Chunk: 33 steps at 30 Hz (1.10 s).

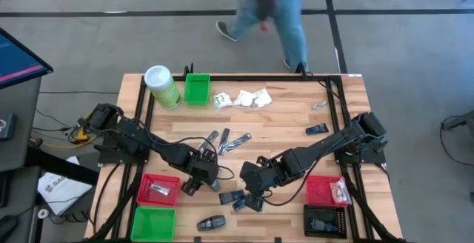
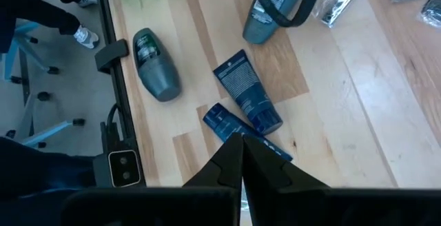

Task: Pick & Place Travel size toiletries
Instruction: Put the top deodorant into the bottom green bin

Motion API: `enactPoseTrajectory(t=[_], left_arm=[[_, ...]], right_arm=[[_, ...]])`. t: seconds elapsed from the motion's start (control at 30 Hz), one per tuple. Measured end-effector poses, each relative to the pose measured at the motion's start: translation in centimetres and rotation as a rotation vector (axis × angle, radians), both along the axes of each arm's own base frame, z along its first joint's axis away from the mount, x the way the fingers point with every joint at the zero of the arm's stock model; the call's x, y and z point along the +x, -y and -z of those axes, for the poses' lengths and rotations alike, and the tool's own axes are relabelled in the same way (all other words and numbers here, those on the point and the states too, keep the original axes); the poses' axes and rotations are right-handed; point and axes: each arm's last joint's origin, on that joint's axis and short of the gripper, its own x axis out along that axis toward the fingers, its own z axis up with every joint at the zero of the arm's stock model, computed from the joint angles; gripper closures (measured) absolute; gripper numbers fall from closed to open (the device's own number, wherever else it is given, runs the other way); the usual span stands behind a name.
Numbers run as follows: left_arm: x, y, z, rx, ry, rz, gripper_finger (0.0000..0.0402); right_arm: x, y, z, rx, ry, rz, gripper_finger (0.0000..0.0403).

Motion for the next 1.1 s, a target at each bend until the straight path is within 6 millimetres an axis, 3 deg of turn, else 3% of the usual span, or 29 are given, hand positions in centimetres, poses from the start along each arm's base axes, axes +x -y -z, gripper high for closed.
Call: enactPoseTrajectory(t=[0.4,1.1], left_arm=[[0.1,1.0,2.3,0.032,-0.081,0.027,0.0124],[0.2,1.3,2.4,0.019,-0.065,0.013,0.0124]], right_arm=[[0.1,0.1,0.0,-0.001,0.011,0.008,0.0403],[0.1,0.1,0.0,0.005,0.007,0.015,0.0403]])
